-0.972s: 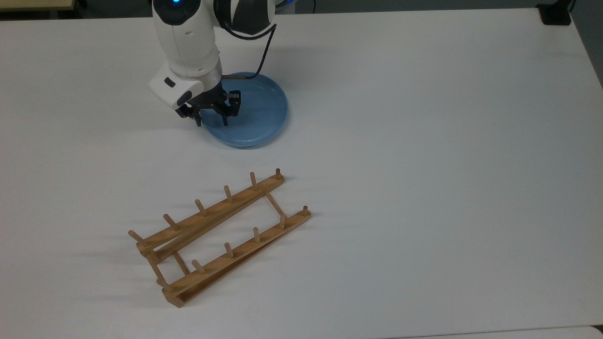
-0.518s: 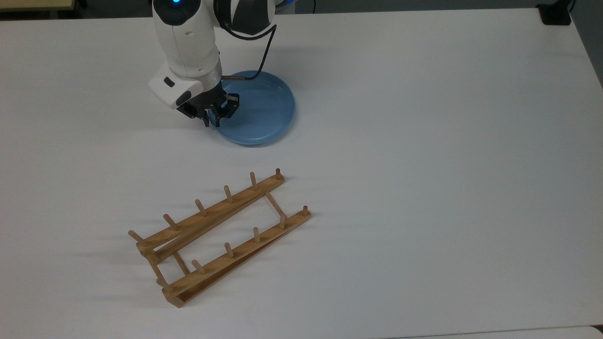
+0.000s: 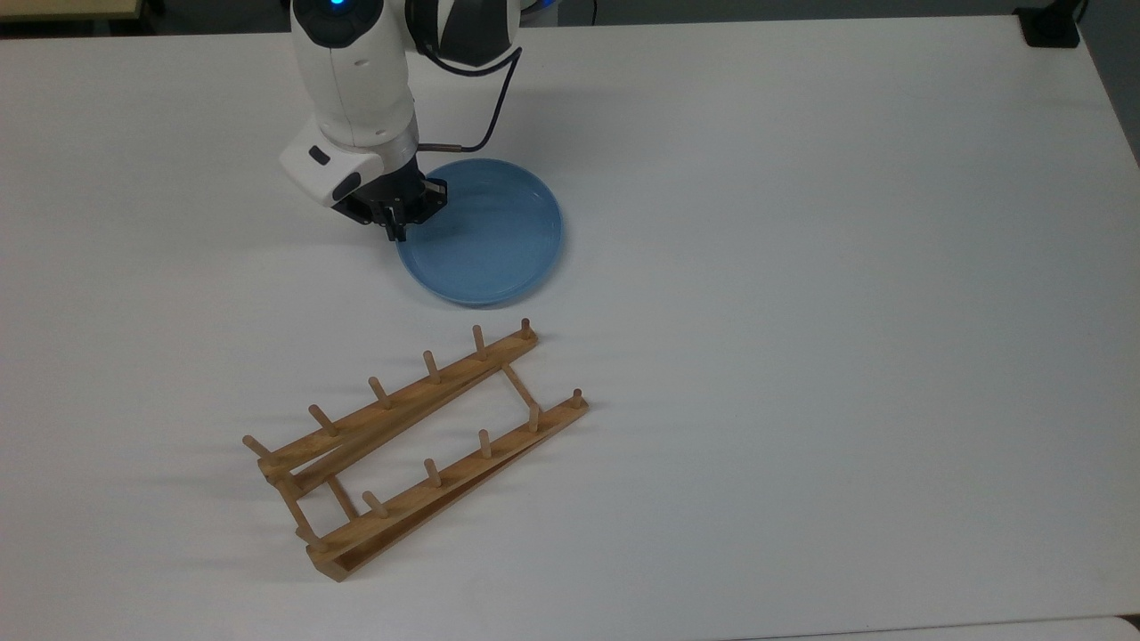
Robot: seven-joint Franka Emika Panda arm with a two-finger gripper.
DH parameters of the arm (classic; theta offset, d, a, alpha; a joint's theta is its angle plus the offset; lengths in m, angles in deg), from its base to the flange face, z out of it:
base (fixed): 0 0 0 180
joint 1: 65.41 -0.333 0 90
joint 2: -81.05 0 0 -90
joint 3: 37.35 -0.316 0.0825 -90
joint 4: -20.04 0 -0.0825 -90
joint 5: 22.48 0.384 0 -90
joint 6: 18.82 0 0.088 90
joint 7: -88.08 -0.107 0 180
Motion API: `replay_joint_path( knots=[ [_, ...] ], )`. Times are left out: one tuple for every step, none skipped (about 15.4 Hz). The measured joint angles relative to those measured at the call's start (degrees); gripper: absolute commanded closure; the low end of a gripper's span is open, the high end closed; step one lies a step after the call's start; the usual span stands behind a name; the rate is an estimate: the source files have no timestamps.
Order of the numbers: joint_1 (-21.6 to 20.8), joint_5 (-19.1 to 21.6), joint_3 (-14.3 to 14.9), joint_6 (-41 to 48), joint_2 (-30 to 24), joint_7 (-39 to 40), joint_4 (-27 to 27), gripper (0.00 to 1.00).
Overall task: Place plate in plate rack
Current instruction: 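Lift the plate by its rim, tilting it upright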
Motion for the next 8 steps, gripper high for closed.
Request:
replay_joint_path(
  knots=[
    [0.00,0.00,0.00,0.00,-0.01,0.00,0.29,1.00],
    [0.00,0.00,0.00,0.00,-0.05,0.00,0.72,1.00],
    [0.00,-0.01,0.00,-0.01,-0.18,0.00,1.28,1.00],
    [-0.01,-0.02,0.00,-0.01,-0.47,0.00,2.01,1.00],
    [-0.01,-0.03,-0.02,-0.01,-0.98,0.04,2.74,1.00],
    [-0.03,-0.09,-0.06,-0.01,-1.71,0.17,3.44,1.00],
    [-0.04,-0.17,-0.23,-0.01,-2.62,0.52,3.95,1.00],
    [-0.07,-0.23,-0.60,-0.01,-3.66,1.24,4.23,1.00]
  ],
)
